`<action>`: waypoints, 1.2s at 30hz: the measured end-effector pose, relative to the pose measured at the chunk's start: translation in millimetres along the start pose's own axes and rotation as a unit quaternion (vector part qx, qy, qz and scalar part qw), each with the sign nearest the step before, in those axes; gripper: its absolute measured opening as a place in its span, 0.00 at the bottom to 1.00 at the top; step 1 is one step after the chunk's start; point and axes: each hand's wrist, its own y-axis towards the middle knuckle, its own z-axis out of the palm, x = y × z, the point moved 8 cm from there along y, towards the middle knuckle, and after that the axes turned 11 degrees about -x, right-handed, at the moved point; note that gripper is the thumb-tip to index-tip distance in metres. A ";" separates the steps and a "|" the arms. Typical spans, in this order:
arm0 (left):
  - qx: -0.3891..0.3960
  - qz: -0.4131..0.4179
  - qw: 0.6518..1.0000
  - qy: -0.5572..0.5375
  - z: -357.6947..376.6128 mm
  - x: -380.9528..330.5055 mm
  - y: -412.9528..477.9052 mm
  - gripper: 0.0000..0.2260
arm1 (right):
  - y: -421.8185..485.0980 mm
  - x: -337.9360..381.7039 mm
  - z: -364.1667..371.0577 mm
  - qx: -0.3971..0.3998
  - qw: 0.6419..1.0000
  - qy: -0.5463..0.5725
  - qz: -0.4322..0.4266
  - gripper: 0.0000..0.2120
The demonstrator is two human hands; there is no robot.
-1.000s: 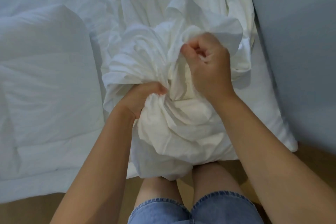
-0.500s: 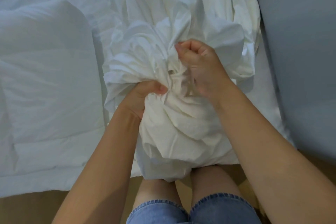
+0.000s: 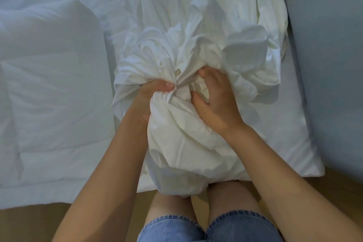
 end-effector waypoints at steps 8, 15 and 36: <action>0.038 0.007 0.999 -0.005 9.9 -7.0 -6.9 0.28 | 14.8 7.6 0.7 -0.044 0.998 -0.017 -0.036 0.08; 0.022 0.042 0.998 -0.047 3.9 -1.8 -0.2 0.04 | 3.3 19.9 -11.5 -0.009 0.963 0.255 0.082 0.07; 0.164 -0.107 0.961 -0.198 50.7 13.0 -25.4 0.17 | -15.0 -2.4 -39.4 0.015 0.965 0.185 0.183 0.06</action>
